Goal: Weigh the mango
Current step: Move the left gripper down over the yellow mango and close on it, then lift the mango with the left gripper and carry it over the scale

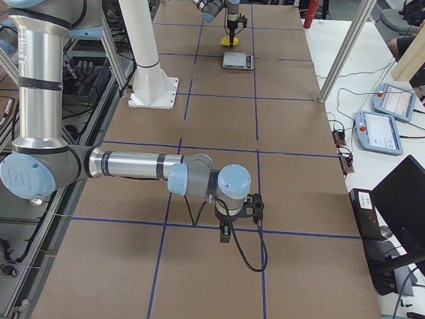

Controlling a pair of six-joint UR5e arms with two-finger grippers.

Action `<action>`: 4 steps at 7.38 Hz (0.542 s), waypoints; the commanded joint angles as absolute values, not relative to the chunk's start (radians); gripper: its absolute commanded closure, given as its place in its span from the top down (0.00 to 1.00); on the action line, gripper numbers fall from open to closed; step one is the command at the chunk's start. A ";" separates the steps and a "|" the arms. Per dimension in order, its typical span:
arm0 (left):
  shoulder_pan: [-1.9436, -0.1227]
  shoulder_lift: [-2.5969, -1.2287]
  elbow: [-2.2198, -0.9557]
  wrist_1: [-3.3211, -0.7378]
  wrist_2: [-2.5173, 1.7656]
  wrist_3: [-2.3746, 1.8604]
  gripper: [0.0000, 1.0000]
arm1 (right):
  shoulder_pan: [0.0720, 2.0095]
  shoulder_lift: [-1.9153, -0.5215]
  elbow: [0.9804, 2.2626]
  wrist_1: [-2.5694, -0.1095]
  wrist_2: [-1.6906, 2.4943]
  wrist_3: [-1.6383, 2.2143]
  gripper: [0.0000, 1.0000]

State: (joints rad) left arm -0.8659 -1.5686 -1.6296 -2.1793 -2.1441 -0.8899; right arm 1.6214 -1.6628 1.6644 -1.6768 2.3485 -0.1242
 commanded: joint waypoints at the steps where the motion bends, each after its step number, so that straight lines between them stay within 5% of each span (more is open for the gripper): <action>1: -0.874 -1.501 -1.724 -2.171 -2.158 -0.876 0.00 | 1.621 -1.663 1.664 -1.678 2.349 -0.124 1.00; 4: -0.954 -1.431 -1.897 -2.068 -2.302 -0.857 0.00 | 1.621 -1.663 1.664 -1.677 2.349 -0.124 1.00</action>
